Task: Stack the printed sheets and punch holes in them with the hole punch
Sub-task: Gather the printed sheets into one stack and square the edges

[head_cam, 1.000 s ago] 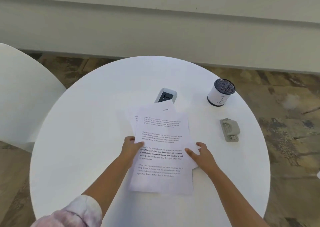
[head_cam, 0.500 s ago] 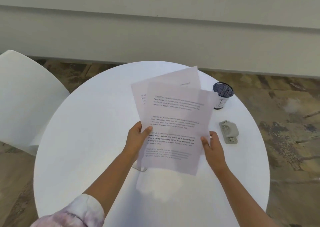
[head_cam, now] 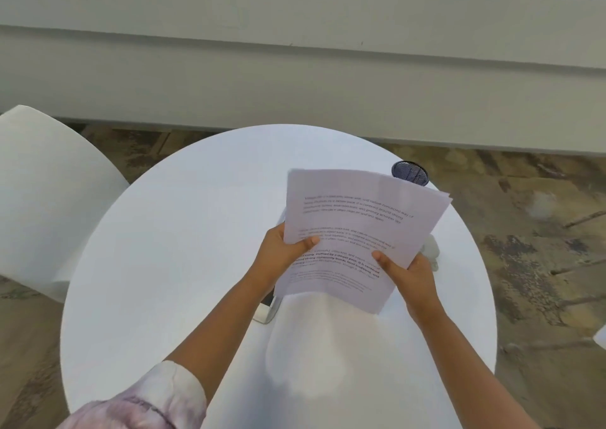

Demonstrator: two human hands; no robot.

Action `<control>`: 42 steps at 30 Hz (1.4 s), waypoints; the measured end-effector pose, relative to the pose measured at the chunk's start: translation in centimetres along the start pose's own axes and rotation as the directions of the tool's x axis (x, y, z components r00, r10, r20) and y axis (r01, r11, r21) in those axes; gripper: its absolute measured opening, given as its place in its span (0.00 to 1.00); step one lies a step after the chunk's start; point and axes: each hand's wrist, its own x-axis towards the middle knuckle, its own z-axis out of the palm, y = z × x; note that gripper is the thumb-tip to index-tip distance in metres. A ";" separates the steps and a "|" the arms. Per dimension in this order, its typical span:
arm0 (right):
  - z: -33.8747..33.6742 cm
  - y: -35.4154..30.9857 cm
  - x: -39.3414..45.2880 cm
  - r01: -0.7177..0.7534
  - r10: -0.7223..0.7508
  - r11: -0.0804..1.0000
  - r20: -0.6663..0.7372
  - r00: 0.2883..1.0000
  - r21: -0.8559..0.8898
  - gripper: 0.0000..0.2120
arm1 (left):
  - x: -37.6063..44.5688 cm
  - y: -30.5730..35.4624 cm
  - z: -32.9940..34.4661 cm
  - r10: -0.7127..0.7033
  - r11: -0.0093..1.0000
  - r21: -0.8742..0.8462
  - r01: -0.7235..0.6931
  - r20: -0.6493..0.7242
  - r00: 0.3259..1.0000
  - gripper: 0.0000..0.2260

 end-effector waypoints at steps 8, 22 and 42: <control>0.9 -3.5 0.7 0.091 -0.086 0.987 -0.041 0.995 0.133 0.14 | -0.8 1.8 0.1 0.071 0.988 -0.135 -0.079 -0.064 0.995 0.12; 1.1 -0.5 -0.3 0.048 -0.048 0.999 0.019 0.999 0.026 0.15 | -1.2 -1.7 0.4 0.020 0.996 -0.082 -0.031 -0.132 0.991 0.10; 1.3 1.9 0.0 -0.079 0.082 0.992 0.025 0.996 -0.098 0.12 | -1.2 -3.1 0.2 -0.044 0.996 -0.088 0.029 -0.180 0.983 0.11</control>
